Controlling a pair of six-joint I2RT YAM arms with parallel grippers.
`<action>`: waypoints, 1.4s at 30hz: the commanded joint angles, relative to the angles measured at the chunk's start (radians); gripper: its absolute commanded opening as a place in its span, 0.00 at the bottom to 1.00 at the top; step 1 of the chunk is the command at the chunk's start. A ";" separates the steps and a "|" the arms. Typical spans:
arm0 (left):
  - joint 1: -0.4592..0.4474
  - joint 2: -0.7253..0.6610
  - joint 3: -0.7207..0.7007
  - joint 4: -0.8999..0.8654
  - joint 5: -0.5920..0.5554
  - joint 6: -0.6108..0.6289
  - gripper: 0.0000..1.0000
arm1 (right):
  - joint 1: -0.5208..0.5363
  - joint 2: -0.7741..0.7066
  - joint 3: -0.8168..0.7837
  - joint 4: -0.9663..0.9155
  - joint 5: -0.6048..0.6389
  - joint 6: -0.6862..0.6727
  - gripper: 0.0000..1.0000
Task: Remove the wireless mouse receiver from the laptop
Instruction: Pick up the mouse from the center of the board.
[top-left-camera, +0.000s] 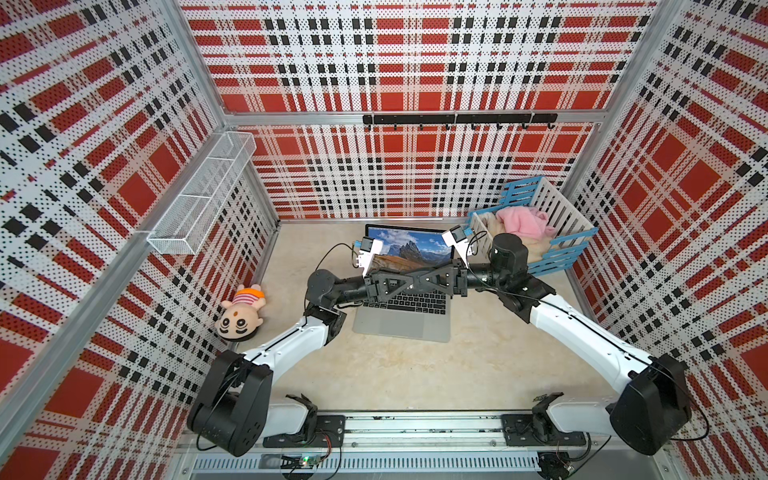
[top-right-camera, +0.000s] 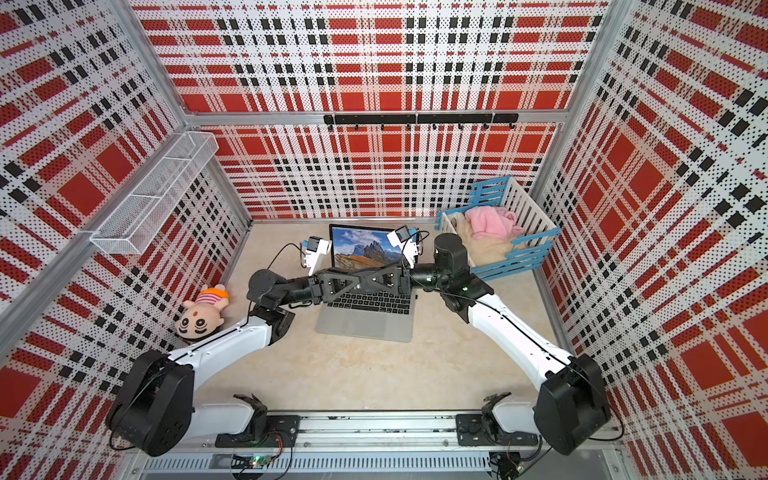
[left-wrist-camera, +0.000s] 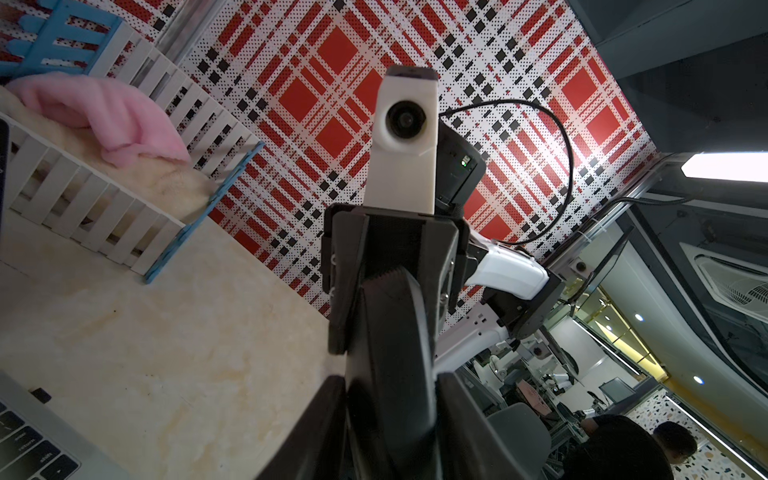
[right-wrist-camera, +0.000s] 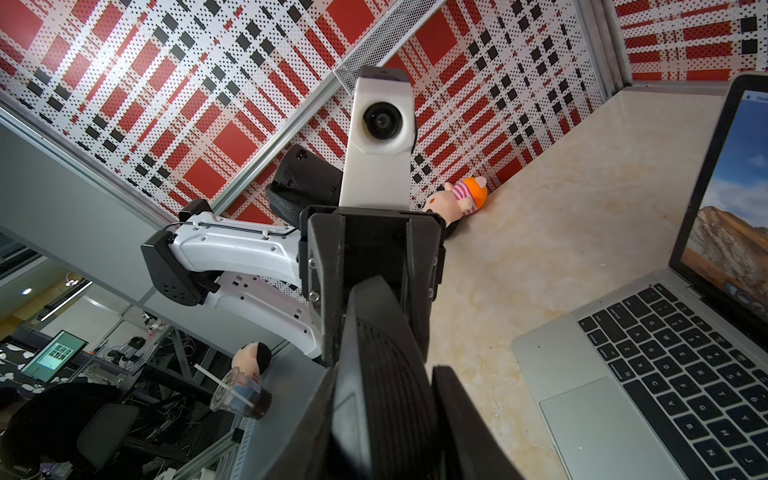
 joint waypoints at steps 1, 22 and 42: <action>0.002 0.005 0.024 0.016 0.030 0.003 0.36 | 0.011 0.009 0.031 -0.001 -0.008 -0.039 0.23; 0.032 0.025 -0.002 -0.035 0.065 -0.007 0.00 | -0.034 -0.029 0.120 -0.450 0.162 -0.263 0.82; 0.044 0.053 -0.078 -0.348 0.058 0.236 0.00 | 0.031 -0.048 -0.158 -0.169 0.129 -0.094 0.80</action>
